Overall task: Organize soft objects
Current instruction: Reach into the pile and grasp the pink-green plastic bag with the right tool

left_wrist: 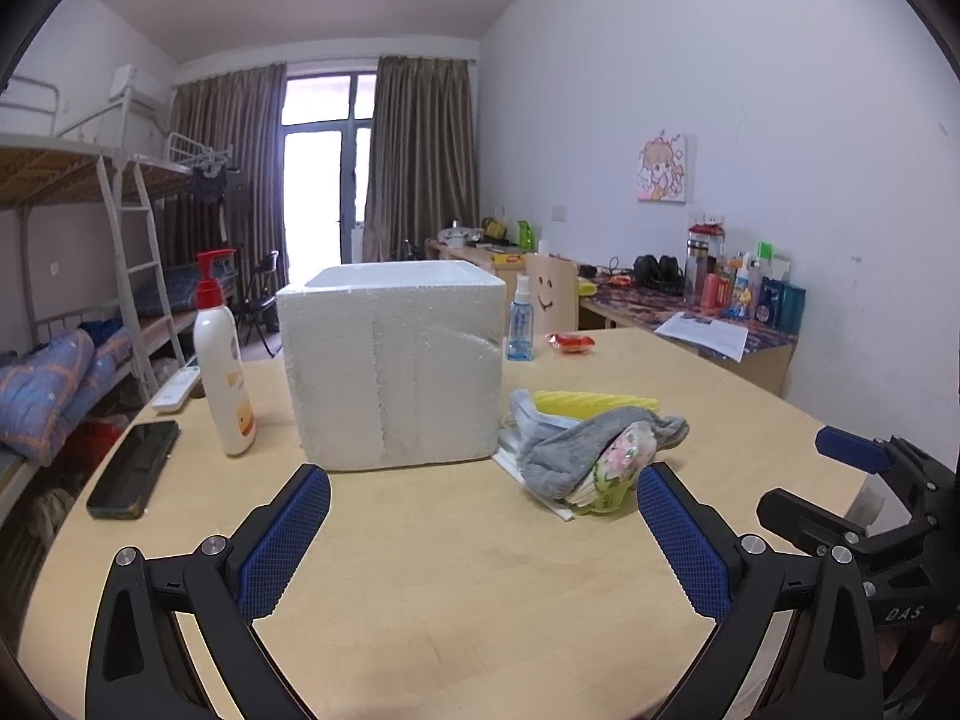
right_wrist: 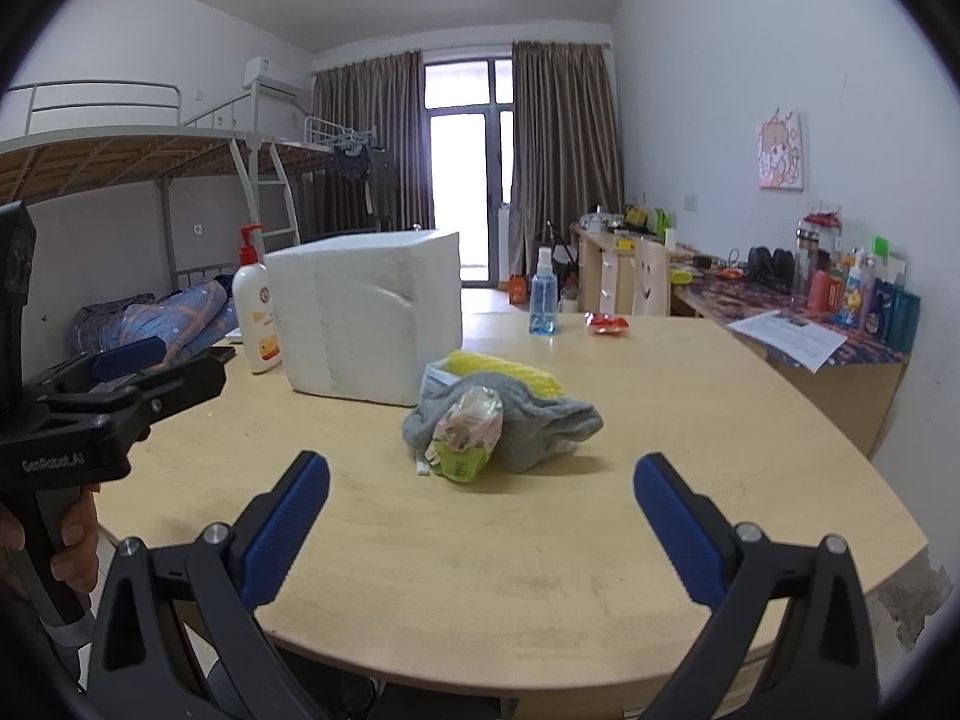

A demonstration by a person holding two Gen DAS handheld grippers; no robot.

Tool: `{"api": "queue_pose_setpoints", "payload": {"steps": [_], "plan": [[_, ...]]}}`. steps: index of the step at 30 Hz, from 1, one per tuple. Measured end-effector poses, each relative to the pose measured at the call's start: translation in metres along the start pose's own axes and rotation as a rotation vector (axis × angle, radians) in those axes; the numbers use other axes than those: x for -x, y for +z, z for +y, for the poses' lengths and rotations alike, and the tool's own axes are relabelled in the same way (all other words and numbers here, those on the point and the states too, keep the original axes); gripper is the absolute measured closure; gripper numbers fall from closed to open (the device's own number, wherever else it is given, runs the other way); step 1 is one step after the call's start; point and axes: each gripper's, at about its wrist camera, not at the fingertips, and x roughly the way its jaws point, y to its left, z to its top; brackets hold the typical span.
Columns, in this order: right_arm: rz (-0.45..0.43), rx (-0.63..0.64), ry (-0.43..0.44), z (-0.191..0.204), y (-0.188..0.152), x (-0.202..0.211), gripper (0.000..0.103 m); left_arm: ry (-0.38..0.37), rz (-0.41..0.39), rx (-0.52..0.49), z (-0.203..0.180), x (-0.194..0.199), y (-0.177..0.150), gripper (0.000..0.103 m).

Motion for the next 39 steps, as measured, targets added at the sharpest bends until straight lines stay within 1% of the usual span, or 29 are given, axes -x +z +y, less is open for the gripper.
{"api": "queue_pose_setpoints", "payload": {"steps": [3, 9, 11, 17, 19, 25, 27, 34, 37, 38, 39], "plan": [[0.022, -0.015, 0.01, -0.003, 0.001, -0.011, 0.0, -0.011, 0.018, 0.008, 0.005, -0.01, 0.002, 0.001], [0.067, -0.035, 0.04, -0.003, 0.005, -0.038, 0.0, -0.003, 0.036, 0.004, 0.015, -0.027, 0.003, 0.001], [0.079, -0.046, 0.046, -0.003, 0.006, -0.046, 0.0, -0.015, 0.054, 0.021, 0.02, -0.033, 0.004, 0.001], [0.136, -0.108, 0.077, -0.009, 0.007, -0.074, 0.0, -0.025, 0.079, 0.045, 0.032, -0.05, 0.007, 0.001], [0.149, -0.118, 0.076, -0.011, 0.007, -0.081, 0.001, -0.031, 0.085, 0.044, 0.033, -0.054, 0.009, 0.001], [0.202, -0.141, 0.065, -0.013, 0.009, -0.097, 0.015, -0.053, 0.099, 0.048, 0.037, -0.067, 0.013, 0.001], [0.224, -0.157, 0.082, -0.015, 0.01, -0.102, 0.021, -0.059, 0.102, 0.048, 0.038, -0.07, 0.014, 0.001], [0.25, -0.174, 0.092, -0.015, 0.009, -0.112, 0.028, -0.074, 0.116, 0.044, 0.037, -0.081, 0.014, 0.001], [0.252, -0.175, 0.09, -0.016, 0.009, -0.116, 0.037, -0.072, 0.124, 0.051, 0.038, -0.085, 0.013, 0.001], [0.253, -0.174, 0.088, -0.016, 0.009, -0.116, 0.044, -0.072, 0.127, 0.055, 0.039, -0.086, 0.013, 0.001], [0.258, -0.176, 0.092, -0.016, 0.009, -0.117, 0.047, -0.072, 0.129, 0.056, 0.039, -0.087, 0.013, 0.001]]}}
